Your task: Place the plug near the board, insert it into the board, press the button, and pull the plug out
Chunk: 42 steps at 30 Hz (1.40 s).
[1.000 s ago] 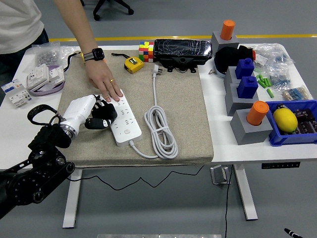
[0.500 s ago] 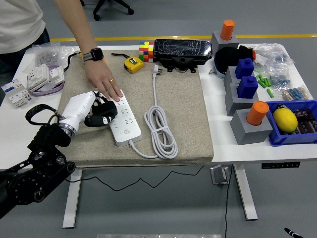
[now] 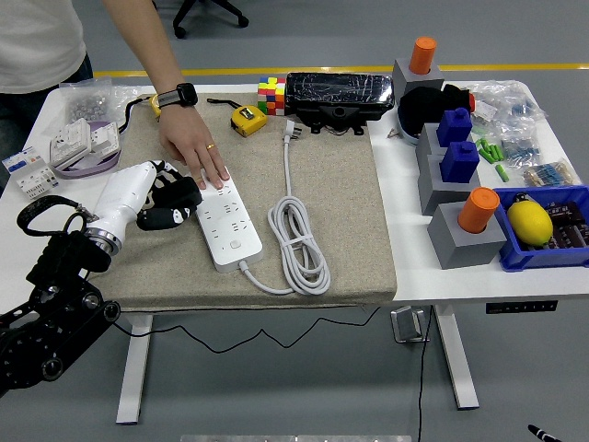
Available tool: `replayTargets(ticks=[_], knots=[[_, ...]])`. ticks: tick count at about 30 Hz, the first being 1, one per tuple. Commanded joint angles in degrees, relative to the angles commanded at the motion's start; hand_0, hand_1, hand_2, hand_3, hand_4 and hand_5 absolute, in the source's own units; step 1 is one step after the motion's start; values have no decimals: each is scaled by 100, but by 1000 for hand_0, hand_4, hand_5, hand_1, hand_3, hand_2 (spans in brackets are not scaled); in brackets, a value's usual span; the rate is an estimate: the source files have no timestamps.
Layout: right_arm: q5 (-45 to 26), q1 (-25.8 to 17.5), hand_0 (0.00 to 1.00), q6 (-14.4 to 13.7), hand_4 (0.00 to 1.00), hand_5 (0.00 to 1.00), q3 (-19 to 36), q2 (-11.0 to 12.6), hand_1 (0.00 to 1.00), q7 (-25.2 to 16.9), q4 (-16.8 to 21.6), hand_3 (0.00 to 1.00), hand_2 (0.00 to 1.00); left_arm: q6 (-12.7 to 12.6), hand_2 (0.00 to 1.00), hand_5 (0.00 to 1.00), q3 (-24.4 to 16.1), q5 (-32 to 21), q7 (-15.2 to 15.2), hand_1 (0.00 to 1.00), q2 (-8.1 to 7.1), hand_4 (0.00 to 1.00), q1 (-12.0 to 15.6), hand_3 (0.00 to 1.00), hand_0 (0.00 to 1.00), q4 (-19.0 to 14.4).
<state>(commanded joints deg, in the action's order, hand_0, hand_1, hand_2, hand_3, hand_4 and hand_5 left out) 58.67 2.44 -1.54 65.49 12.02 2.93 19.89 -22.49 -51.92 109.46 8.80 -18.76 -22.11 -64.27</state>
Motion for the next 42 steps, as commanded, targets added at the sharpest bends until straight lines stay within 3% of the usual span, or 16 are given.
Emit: replayTargets(ticks=[4,5,11,12,17,18,22,23,29,30,33,35,36,39,42], knots=[[-5,11,650,1,993,563,-3,-8,646,-2,5,567,645,9,353,3,-34,-45,-94,410,-22,673,66,461,304,160],[-7,13,650,2,993,563,-6,-9,647,-1,4,567,645,13,482,30,-36,-50,-107,480,-22,679,74,532,349,179],[-16,18,650,6,993,563,-39,-11,647,0,4,567,645,152,482,30,11,-156,-89,480,-5,679,98,532,349,334],[-15,18,650,6,994,564,-42,-9,644,0,5,568,645,159,540,153,19,-125,-76,566,-3,842,98,571,414,352],[-18,13,650,5,994,564,-57,9,644,0,6,568,645,197,540,153,16,-148,-38,566,-20,842,116,571,414,396],[-19,14,651,5,994,563,-61,13,647,0,6,568,645,194,549,221,10,-156,-43,593,-25,971,119,599,430,395],[-27,19,651,9,994,563,-69,11,647,2,2,568,645,185,549,221,2,-187,-56,593,-43,971,134,599,430,401],[-25,22,651,10,993,563,-71,11,646,3,3,567,645,191,584,325,-4,-198,-53,598,-47,998,142,678,443,400],[-23,28,651,7,993,563,-68,17,646,-1,19,567,645,187,584,325,-90,-174,-30,598,-63,998,239,678,443,336],[-24,25,651,5,992,562,-68,18,646,-2,19,566,642,199,646,386,-109,-160,-17,670,-66,998,254,742,553,323],[-18,17,651,3,992,562,-67,16,646,-1,14,566,642,206,646,386,-191,-116,-38,670,-83,998,309,742,553,265],[-16,9,651,3,992,562,-57,13,646,-2,16,566,642,191,646,386,-271,-189,-104,670,-103,998,362,742,553,195],[-13,3,651,3,993,562,-53,11,646,-1,15,567,642,131,662,433,-349,-306,-227,682,-114,998,412,750,568,132],[-9,-9,651,3,993,562,-45,7,646,-1,12,567,642,52,662,433,-493,-591,-520,682,-118,998,501,750,568,19],[-5,-12,650,4,993,563,-44,4,646,0,4,568,642,-33,653,454,-663,-1063,-979,671,-91,998,585,731,583,-81]])
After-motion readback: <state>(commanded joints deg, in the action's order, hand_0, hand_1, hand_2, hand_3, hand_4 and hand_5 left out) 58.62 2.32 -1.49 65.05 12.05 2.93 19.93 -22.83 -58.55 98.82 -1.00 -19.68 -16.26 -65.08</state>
